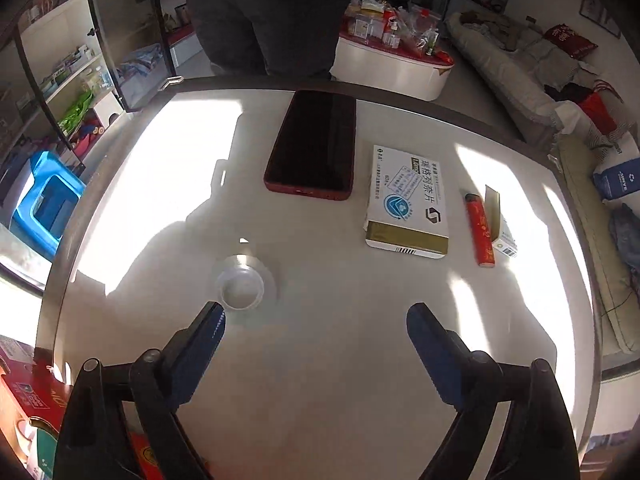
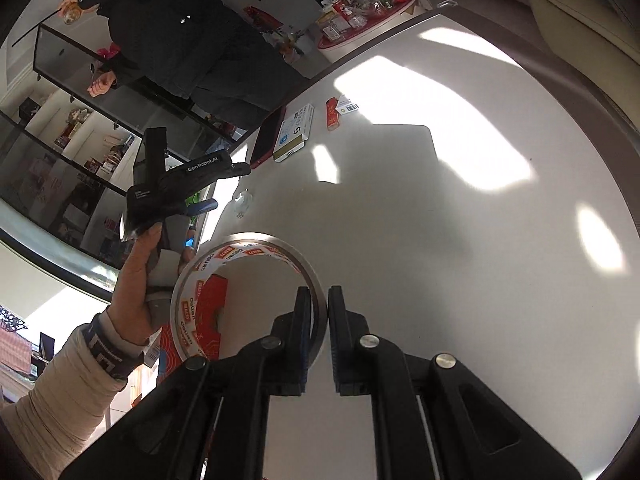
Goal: Organize objects
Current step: 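Grasp the red-printed tape roll on the table with the right gripper, then grasp the small clear tape ring with the left gripper while the right holds the tape roll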
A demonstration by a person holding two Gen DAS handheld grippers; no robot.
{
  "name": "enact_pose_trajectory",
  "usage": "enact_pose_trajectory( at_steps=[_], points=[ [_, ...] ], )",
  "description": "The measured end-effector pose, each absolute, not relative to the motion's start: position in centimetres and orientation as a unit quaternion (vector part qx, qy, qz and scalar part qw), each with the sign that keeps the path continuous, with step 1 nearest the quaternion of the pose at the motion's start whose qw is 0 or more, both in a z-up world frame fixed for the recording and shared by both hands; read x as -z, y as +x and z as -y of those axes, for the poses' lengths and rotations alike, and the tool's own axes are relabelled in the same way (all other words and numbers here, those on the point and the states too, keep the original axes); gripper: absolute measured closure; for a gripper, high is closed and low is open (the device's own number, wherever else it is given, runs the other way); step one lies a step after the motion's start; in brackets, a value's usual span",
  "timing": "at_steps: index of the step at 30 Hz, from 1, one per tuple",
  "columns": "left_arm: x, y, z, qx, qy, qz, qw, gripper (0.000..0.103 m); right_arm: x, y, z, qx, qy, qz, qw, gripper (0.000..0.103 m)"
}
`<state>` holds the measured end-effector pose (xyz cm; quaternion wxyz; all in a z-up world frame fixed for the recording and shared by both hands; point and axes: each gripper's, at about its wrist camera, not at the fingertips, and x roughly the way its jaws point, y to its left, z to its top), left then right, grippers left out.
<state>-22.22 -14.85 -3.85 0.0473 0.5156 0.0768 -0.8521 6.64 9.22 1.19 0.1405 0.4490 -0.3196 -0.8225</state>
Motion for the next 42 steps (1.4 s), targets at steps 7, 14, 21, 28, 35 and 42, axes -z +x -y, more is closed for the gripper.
enact_pose_trajectory(
  at_steps=[7,14,21,28,35,42],
  points=[
    [7.6,-23.7,17.6,0.829,0.537,-0.111,0.110,0.008,-0.7,7.6,-11.8,0.812,0.437,0.358,0.147,0.091],
    [7.1,-24.1,16.0,0.847,0.518,-0.070,0.099,0.020,-0.3,7.6,-11.8,0.803,0.435,0.376,0.155,0.091],
    [6.3,-23.5,16.1,0.857,0.507,-0.074,0.048,0.050,-0.1,8.0,-12.1,0.800,0.433,0.389,0.149,0.091],
    [2.5,-19.3,13.4,0.880,0.471,-0.059,0.006,0.050,0.1,8.8,-12.5,0.797,0.425,0.405,0.144,0.091],
    [-1.0,-12.3,8.6,0.891,0.451,-0.029,-0.036,0.050,1.3,10.9,-12.5,0.779,0.431,0.435,0.137,0.091],
    [-2.9,-6.3,5.6,0.908,0.416,0.002,-0.052,0.050,0.7,14.5,-12.7,0.780,0.430,0.438,0.125,0.091]
  ],
)
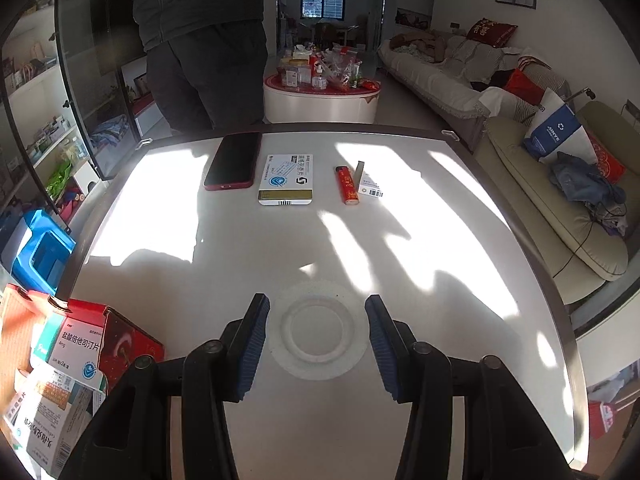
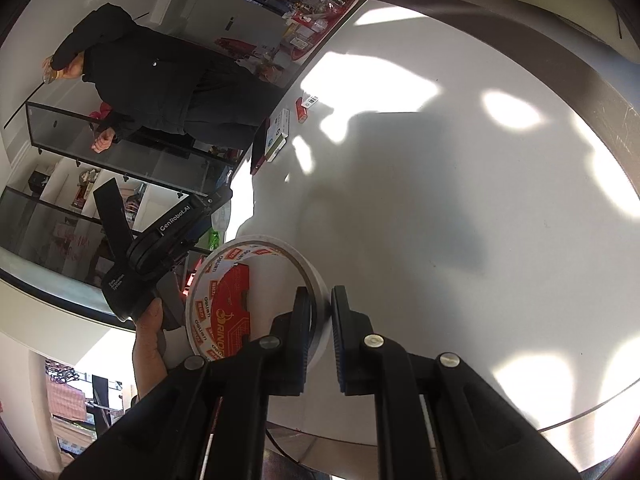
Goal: Organize objects
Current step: 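Grasp the small clear tape ring with the left gripper while the right holds the tape roll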
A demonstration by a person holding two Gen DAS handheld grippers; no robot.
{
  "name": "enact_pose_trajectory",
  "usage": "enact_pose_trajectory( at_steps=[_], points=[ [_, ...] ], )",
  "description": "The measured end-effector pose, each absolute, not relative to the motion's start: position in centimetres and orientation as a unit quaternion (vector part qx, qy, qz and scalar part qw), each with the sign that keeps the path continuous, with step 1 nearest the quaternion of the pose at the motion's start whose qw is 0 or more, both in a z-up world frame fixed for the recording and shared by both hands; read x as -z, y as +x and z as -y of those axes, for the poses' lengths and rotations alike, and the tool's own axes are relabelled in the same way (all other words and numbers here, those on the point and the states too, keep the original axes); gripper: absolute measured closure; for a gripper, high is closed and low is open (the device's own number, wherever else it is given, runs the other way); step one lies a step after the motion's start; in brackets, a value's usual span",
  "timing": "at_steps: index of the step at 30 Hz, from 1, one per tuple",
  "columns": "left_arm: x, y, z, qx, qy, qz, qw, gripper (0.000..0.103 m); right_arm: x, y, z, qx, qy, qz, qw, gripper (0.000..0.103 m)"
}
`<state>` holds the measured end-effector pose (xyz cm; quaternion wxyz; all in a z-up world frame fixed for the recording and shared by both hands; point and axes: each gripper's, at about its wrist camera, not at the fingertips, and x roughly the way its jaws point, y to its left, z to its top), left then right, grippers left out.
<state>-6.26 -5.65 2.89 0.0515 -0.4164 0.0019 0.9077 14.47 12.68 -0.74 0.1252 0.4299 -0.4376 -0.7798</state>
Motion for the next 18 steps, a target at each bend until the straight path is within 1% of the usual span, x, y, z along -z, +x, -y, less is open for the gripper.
enact_pose_trajectory(
  at_steps=[9,18],
  points=[
    [-4.8,-2.3,5.5,-0.920,-0.388,-0.021,0.051,0.050,-0.1,17.3,-12.4,0.785,0.418,0.440,0.125,0.091],
    [-5.6,-1.0,5.6,-0.925,-0.377,-0.020,0.051,0.050,-1.3,18.4,-11.7,0.791,0.410,0.434,0.133,0.088]
  ],
)
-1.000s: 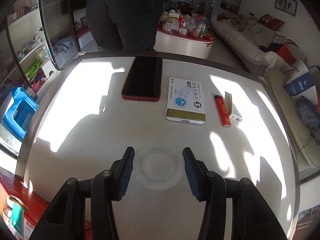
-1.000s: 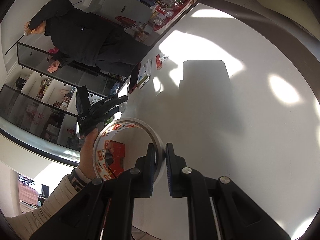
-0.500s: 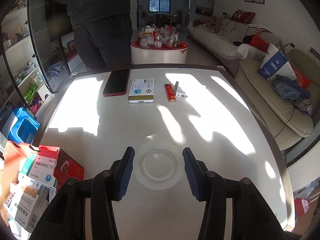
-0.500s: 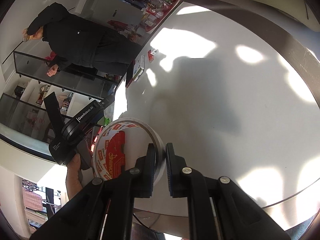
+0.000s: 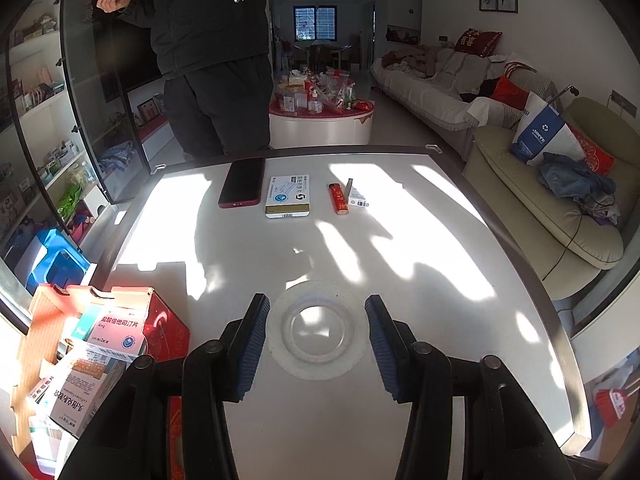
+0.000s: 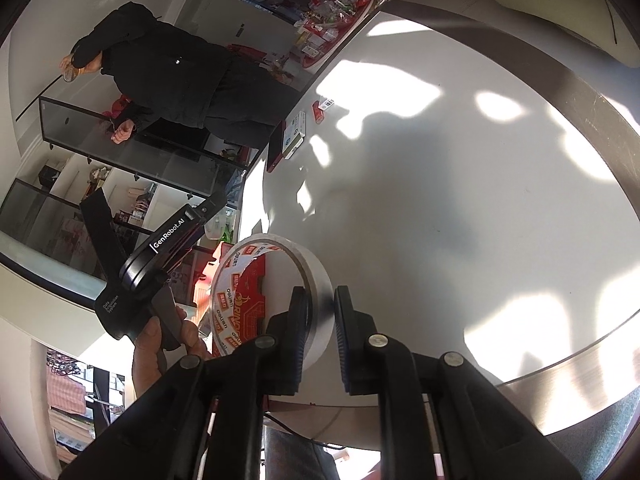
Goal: Organize objects
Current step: 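Grasp the small clear tape ring with the left gripper while the right holds the tape roll, then carry the clear tape ring with the left gripper over the cardboard box while the right holds the tape roll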
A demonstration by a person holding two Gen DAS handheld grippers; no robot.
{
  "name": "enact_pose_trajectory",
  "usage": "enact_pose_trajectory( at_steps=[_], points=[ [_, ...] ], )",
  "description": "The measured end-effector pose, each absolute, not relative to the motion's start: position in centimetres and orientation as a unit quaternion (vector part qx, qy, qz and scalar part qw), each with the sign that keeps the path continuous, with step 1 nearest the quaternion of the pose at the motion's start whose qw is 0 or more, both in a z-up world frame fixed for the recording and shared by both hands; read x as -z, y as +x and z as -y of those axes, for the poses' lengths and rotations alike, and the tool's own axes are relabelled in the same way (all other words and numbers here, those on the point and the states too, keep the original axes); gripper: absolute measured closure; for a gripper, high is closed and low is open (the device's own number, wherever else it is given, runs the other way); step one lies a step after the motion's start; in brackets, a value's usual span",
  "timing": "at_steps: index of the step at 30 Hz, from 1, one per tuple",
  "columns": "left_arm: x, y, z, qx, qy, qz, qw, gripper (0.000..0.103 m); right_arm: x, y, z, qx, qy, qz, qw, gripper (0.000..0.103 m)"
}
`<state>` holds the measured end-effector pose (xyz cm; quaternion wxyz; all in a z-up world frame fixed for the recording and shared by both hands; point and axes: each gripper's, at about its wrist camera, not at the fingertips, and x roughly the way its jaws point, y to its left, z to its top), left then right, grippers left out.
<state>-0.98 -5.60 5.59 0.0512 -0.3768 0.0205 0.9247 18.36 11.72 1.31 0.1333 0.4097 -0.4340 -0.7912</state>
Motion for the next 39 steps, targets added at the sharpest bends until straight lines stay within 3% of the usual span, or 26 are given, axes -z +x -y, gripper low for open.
enact_pose_trajectory(
  at_steps=[23,32,39],
  points=[
    [-7.0,1.2,7.1,-0.932,-0.358,-0.009,0.053,0.050,-2.5,18.2,-11.1,0.800,0.401,0.422,0.143,0.087],
    [-8.6,6.4,12.3,-0.938,-0.337,0.038,0.069,0.050,-0.8,18.0,-10.8,0.775,0.407,0.457,0.158,0.087],
    [-8.0,11.2,17.8,-0.941,-0.328,0.078,0.025,0.050,0.4,17.9,-8.7,0.760,0.427,0.460,0.167,0.088]
  ],
)
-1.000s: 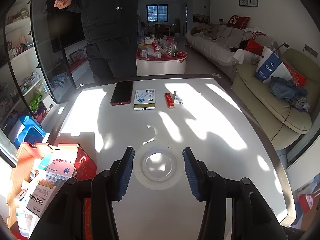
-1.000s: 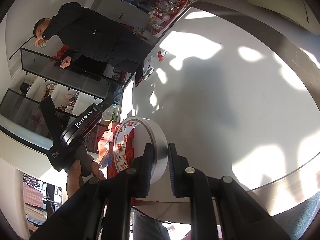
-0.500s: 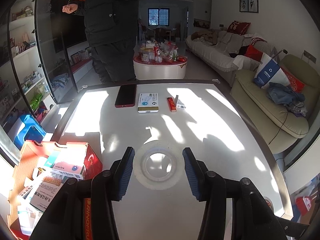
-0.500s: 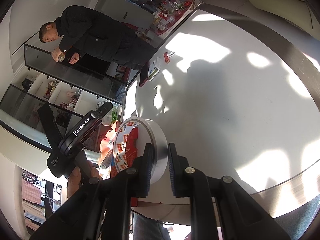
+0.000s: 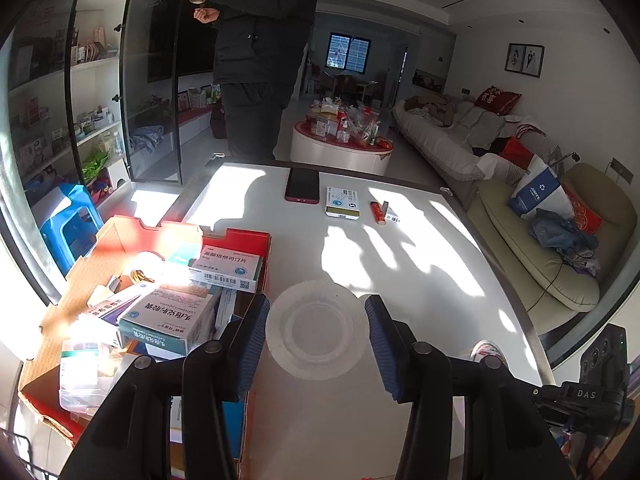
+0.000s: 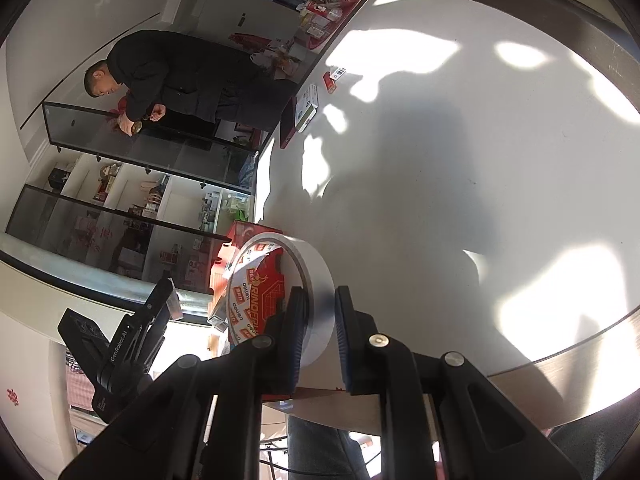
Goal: Organize objects
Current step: 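Carry the clear tape ring with the left gripper over the cardboard box while the right holds the tape roll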
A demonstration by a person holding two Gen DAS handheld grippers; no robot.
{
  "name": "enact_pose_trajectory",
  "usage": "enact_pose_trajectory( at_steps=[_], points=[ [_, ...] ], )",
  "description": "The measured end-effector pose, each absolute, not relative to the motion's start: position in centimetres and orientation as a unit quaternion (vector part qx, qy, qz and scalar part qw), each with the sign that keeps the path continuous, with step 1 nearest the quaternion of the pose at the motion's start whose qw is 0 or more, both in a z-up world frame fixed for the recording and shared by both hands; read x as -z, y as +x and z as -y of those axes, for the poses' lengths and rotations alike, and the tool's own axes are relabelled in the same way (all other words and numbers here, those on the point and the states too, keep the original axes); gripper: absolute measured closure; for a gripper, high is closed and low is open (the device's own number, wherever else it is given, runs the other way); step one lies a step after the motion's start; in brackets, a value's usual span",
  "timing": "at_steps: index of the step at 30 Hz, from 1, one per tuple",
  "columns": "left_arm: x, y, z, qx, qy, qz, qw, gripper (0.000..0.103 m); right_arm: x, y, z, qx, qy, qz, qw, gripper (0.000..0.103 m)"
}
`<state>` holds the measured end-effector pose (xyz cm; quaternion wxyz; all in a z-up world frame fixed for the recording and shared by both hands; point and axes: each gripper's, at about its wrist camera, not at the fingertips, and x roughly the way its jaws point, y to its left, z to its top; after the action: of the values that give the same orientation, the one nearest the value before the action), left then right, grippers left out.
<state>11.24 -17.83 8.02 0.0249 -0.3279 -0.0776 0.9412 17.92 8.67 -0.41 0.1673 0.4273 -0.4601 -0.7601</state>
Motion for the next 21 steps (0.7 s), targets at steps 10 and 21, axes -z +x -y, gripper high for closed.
enact_pose_trajectory(
  at_steps=[10,21],
  points=[
    [-7.4,14.0,22.6,-0.943,-0.317,0.100,-0.033,0.050,0.3,16.8,-5.4,0.755,0.451,0.438,0.185,0.088],
    [-6.6,14.4,24.7,-0.940,-0.317,0.111,-0.054,0.050,-0.5,16.3,-3.6,0.758,0.464,0.415,0.195,0.088]
  ],
)
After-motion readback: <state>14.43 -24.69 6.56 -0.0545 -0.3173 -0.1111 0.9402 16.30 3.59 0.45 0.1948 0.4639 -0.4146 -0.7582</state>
